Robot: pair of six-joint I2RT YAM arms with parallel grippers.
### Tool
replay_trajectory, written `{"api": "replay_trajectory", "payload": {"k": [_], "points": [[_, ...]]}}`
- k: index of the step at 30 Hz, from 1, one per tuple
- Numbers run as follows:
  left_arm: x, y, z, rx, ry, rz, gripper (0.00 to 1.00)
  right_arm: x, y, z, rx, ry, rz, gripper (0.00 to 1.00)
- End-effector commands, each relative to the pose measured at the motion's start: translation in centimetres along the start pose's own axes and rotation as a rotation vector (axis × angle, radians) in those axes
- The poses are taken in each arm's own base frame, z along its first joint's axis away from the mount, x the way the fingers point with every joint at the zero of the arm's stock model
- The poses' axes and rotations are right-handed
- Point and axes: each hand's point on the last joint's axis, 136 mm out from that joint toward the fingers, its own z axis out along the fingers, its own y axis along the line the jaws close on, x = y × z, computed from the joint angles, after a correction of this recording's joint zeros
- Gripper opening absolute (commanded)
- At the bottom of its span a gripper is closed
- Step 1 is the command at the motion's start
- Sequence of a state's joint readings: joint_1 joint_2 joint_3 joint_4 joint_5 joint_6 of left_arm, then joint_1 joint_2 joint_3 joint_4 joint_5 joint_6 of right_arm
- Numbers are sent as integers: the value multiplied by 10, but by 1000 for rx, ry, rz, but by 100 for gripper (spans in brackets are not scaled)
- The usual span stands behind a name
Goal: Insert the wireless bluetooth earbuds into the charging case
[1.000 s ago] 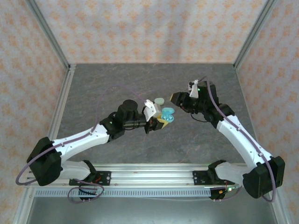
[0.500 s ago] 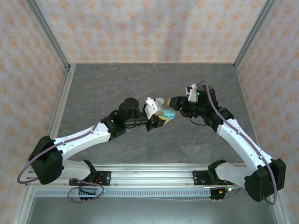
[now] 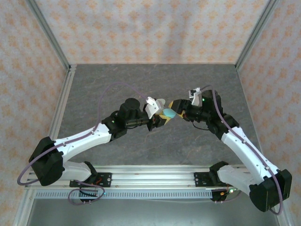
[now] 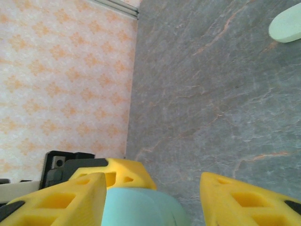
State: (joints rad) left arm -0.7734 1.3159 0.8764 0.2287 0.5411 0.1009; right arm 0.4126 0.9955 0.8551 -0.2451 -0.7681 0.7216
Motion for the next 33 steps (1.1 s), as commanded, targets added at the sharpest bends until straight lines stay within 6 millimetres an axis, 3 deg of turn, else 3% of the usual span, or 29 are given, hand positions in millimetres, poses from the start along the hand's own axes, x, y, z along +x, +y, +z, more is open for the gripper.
{"api": "replay_trajectory", "payload": {"k": [1,8,17,27,33], "points": [[-22,5,-3,-45,-68,-4,0,0,16,1,-107,-4,38,55],[-20,12,1,-77,-78,-28,0,11,21,8,-166,26,83,54],[-15,15,2,-89,-65,-44,0,13,24,9,-181,28,94,24],[-13,14,0,-87,-53,-57,0,11,27,11,-217,14,116,13],[-5,19,-1,-124,-24,-62,31,4,22,12,-207,-31,137,8]]}}
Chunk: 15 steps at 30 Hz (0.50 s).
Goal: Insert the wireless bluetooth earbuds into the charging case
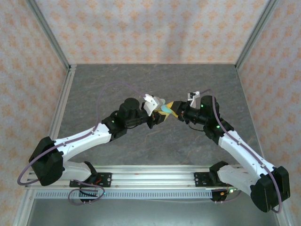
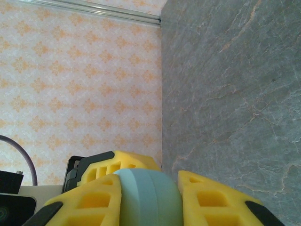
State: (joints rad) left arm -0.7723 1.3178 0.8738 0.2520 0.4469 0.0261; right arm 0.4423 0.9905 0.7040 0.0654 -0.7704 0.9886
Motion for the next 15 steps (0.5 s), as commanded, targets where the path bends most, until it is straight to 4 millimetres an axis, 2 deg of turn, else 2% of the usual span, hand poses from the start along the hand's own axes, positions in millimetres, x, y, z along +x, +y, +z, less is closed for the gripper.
{"api": "replay_trajectory", "payload": {"k": [1,7,10,15], "points": [[-1,4,-1,-37,-3,11,36,4,18,-1,-71,2,-27,7],[3,14,-13,-103,-13,30,63,-6,-4,0,3,-67,-10,5],[8,19,-22,-132,14,43,71,-7,-23,3,66,-86,-5,5],[20,30,-38,-194,26,57,79,-8,-56,11,160,-87,-21,5]]}}
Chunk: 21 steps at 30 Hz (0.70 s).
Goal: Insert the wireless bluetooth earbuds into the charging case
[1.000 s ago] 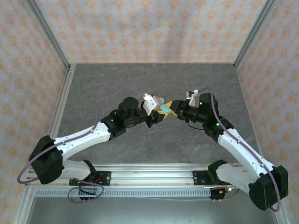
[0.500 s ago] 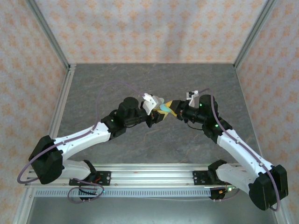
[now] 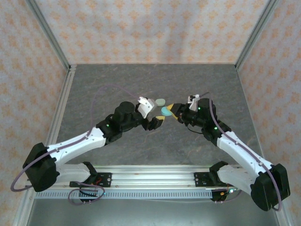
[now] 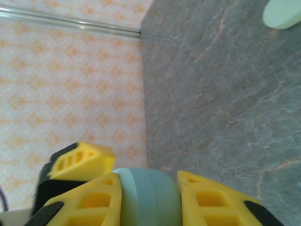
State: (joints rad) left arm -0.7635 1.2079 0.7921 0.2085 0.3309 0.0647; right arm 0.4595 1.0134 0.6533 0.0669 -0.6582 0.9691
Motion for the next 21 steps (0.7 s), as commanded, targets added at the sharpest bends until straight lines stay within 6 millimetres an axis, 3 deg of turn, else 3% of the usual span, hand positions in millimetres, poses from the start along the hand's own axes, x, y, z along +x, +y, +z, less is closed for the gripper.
{"api": "replay_trajectory", "payload": {"k": [1,6,13,21], "points": [[12,17,-13,-81,15,28,80,-2,-29,9,85,-21,-42,5],[29,34,-21,-145,38,29,81,3,-73,30,152,0,-72,4],[37,49,-21,-202,77,35,82,28,-126,64,221,98,-111,4],[41,70,-28,-311,108,27,82,48,-168,97,252,224,-126,4]]}}
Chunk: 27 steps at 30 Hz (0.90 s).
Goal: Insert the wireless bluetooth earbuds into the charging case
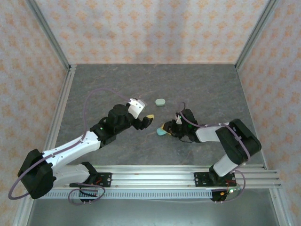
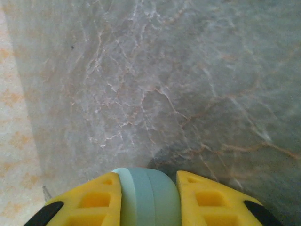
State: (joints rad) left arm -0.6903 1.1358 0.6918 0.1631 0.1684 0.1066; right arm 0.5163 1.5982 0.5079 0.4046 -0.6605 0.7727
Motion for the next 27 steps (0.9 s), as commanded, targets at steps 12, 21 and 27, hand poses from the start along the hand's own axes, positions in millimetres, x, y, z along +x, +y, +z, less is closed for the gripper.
{"api": "replay_trajectory", "payload": {"k": [12,21,27], "points": [[8,43,-11,-196,58,0,83,3,-25,30,40,38,-95,22],[9,59,-20,-243,68,1,85,-14,-9,-12,184,-28,-256,47],[7,70,-30,-273,58,-6,88,-39,12,-49,281,-136,-371,59]]}}
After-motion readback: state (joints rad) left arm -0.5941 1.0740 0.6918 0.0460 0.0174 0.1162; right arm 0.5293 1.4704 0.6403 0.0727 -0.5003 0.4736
